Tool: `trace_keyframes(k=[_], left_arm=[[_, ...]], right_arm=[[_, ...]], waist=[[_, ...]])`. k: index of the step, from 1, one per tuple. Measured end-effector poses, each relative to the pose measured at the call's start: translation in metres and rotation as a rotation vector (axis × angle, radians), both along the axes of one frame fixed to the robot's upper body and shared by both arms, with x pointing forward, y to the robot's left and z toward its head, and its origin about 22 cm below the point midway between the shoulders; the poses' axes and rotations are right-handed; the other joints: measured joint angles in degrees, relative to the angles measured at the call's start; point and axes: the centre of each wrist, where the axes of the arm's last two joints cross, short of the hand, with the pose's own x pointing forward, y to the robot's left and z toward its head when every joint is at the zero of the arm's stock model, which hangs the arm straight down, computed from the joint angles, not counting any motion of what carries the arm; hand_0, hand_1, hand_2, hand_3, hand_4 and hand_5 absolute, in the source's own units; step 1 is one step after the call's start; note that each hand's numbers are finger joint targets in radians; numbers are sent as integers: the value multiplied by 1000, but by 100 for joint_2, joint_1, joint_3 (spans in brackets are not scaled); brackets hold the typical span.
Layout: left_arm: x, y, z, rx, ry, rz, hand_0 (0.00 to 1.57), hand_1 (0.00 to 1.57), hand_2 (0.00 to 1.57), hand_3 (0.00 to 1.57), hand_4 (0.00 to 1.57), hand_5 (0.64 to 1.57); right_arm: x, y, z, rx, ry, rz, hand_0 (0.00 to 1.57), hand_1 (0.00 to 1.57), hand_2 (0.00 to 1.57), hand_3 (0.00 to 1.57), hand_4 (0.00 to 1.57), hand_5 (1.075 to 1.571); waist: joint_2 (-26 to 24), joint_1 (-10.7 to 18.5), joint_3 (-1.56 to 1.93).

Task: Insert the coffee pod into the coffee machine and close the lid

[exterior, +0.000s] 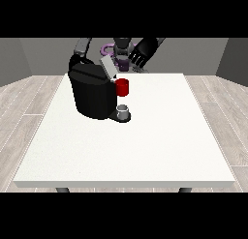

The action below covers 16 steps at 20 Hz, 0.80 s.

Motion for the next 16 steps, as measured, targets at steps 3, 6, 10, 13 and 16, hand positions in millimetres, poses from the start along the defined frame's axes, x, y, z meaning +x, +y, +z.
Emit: trace_keyframes(k=[3, 6, 10, 13, 16], left_arm=[[4, 2, 29, 1, -45, 12, 1203, 1203, 1267, 1262, 487, 1571], [6, 9, 47, 5, -71, 25, 1222, 1222, 1288, 1238, 475, 1571], [6, 21, 67, 3, -109, 45, 1290, 1290, 1319, 1261, 478, 1571], [7, 18, 77, 0, -130, 42, 1195, 1195, 1286, 1247, 487, 1571], [8, 18, 81, 10, -150, 47, 1188, 1188, 1258, 1219, 461, 1571]], right_arm=[[5, 8, 13, 12, -47, 8, 0, 0, 0, 0, 0, 1571], [12, 8, 28, 3, -79, 4, 0, 0, 0, 0, 37, 1571], [16, 7, 42, 5, -117, -1, 0, 0, 0, 0, 178, 1571], [20, 6, 50, 6, -139, -11, 0, 0, 0, 0, 0, 1571], [24, 3, 57, 7, -166, -9, 0, 0, 0, 0, 60, 1571]], waist=[[210, -157, -1], [398, -253, -1], [631, -365, -1], [800, -428, -1], [993, -473, -1]])
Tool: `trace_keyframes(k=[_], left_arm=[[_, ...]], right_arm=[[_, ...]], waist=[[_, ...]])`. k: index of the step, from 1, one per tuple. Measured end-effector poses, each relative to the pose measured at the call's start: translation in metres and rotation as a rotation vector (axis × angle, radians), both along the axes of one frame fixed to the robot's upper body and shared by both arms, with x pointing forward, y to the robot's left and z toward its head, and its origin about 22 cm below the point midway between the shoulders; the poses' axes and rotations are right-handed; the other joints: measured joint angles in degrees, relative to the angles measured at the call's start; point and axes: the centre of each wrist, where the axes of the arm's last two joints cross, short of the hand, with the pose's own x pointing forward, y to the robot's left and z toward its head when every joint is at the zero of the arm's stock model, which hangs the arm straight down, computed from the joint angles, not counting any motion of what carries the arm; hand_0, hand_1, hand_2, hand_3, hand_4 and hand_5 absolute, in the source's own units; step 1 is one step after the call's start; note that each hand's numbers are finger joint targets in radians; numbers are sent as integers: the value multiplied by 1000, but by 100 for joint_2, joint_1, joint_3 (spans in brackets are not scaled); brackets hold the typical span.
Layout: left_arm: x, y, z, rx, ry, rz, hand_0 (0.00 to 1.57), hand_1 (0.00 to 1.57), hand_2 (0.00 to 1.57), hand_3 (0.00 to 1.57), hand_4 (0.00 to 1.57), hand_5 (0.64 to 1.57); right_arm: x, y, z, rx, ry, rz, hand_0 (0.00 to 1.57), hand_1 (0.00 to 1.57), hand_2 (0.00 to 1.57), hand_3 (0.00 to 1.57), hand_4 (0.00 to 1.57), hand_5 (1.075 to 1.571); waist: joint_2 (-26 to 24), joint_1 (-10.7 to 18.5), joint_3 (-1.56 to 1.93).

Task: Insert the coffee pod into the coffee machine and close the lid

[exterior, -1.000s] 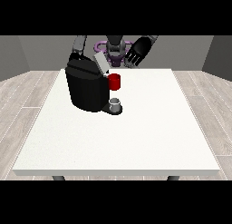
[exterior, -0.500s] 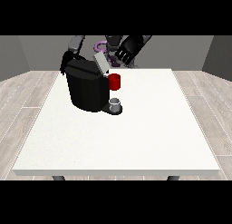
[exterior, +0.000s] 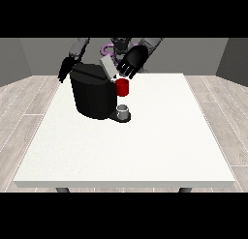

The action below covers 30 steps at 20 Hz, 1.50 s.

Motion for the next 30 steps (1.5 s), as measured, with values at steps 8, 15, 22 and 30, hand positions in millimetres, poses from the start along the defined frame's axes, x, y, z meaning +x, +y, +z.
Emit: trace_keyframes(k=[8, 15, 22, 30], left_arm=[[3, -16, 0, 14, 4, -30, 1243, 1243, 1284, 1230, 423, 1571], [5, -21, -4, 11, 5, -34, 1169, 1169, 1235, 1200, 422, 1571], [5, -9, 6, 13, -26, -35, 1225, 1225, 1261, 1206, 376, 1571], [4, -12, 12, 14, -65, -39, 1180, 1180, 1198, 1170, 351, 1571]], right_arm=[[7, -11, 0, 2, -1, -50, 0, 0, 0, 0, 161, 1571], [9, -13, 2, 2, -1, -52, 0, 0, 0, 0, 36, 1571], [10, -8, 12, 6, -14, -52, 0, 0, 0, 0, 0, 1571], [9, -18, 3, 19, -8, -60, 0, 0, 0, 0, 0, 1571]], waist=[[142, 143, 1], [187, 125, 1], [267, 60, 0], [289, 85, 1]])
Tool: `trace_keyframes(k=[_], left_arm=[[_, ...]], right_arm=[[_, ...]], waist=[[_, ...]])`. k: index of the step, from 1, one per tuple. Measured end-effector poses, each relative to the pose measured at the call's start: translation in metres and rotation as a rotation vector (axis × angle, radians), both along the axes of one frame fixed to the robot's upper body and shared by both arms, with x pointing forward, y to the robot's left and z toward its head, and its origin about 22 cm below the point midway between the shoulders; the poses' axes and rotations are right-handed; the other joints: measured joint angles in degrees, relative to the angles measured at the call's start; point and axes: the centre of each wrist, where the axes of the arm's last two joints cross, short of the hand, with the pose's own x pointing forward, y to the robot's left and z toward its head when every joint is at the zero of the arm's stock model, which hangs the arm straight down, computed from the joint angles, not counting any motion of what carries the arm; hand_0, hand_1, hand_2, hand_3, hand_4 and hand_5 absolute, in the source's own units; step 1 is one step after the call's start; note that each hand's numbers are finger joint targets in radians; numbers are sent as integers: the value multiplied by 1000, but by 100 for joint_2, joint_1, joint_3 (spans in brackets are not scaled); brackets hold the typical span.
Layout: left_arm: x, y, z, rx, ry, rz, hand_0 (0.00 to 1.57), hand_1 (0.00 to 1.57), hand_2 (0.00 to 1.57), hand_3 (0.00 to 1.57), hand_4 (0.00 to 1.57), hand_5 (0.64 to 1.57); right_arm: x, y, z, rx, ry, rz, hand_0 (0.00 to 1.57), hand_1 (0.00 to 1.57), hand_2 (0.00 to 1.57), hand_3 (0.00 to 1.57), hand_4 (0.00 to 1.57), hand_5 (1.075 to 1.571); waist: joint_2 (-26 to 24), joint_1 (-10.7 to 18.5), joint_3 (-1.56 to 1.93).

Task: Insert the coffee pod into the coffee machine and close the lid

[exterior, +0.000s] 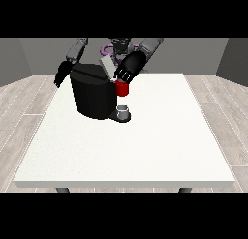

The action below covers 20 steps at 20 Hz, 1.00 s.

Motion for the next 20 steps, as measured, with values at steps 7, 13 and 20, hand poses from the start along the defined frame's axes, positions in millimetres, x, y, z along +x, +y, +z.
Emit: trace_keyframes(k=[7, 13, 20], left_arm=[[-1, 5, 6, 73, -67, 24, 1210, 1210, 1220, 1093, 0, 1571], [-2, 9, 7, 121, -97, 20, 1096, 1096, 1127, 990, 0, 1571], [-1, 13, 2, 95, -123, 31, 1206, 1206, 1179, 956, 0, 1571]], right_arm=[[6, 8, 15, -5, -34, 11, 0, 0, 0, 0, 0, 1571], [5, 12, 16, -13, -31, 3, 0, 0, 0, 0, 0, 1571], [2, 11, 13, -12, -30, 13, 0, 0, 0, 0, 0, 1571]], waist=[[150, -52, 0], [199, -63, 7], [237, -148, 8]])
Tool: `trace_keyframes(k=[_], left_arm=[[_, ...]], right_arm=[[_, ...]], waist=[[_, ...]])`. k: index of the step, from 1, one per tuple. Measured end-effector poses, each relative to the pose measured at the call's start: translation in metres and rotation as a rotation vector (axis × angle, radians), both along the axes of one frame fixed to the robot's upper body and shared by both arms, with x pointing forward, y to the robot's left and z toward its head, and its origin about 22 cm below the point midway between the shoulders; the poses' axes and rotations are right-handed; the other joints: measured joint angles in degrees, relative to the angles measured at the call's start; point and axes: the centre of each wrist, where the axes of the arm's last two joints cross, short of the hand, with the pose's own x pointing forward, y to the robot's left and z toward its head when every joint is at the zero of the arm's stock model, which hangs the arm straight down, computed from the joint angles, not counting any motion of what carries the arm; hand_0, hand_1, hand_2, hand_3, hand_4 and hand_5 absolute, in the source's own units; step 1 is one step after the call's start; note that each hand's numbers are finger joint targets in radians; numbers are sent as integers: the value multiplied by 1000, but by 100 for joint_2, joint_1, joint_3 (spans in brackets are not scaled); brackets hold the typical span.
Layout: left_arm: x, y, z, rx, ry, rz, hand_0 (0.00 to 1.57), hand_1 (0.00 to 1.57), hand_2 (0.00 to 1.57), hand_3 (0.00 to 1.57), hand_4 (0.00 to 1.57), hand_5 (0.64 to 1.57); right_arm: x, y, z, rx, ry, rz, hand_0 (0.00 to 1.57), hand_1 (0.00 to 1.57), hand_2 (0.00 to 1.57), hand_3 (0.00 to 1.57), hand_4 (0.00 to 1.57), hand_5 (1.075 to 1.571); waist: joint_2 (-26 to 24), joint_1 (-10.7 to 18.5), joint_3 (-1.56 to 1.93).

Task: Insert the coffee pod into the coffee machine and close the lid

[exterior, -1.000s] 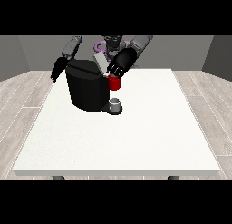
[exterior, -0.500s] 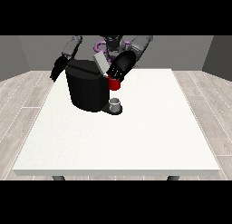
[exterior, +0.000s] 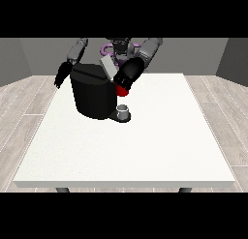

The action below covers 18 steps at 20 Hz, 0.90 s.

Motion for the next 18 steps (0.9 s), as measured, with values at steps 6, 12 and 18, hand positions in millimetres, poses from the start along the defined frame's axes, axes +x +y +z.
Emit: trace_keyframes(k=[6, 12, 18], left_arm=[[-1, -2, 16, -19, -48, -14, 1224, 1224, 1202, 978, 0, 1571], [-4, 8, 27, 7, -99, -23, 1088, 1088, 1075, 800, 0, 1571], [-5, 5, 27, 63, -152, -38, 510, 510, 776, 600, 0, 1571]], right_arm=[[4, 9, 5, -4, -21, 8, 0, 0, 0, 0, 0, 1571], [3, 6, 5, -21, -31, 9, 0, 0, 0, 0, 74, 1571], [5, 5, 8, -27, -24, -8, 0, 0, 0, 0, 161, 1571]], waist=[[138, -16, -11], [245, -95, -6], [225, -36, 9]])
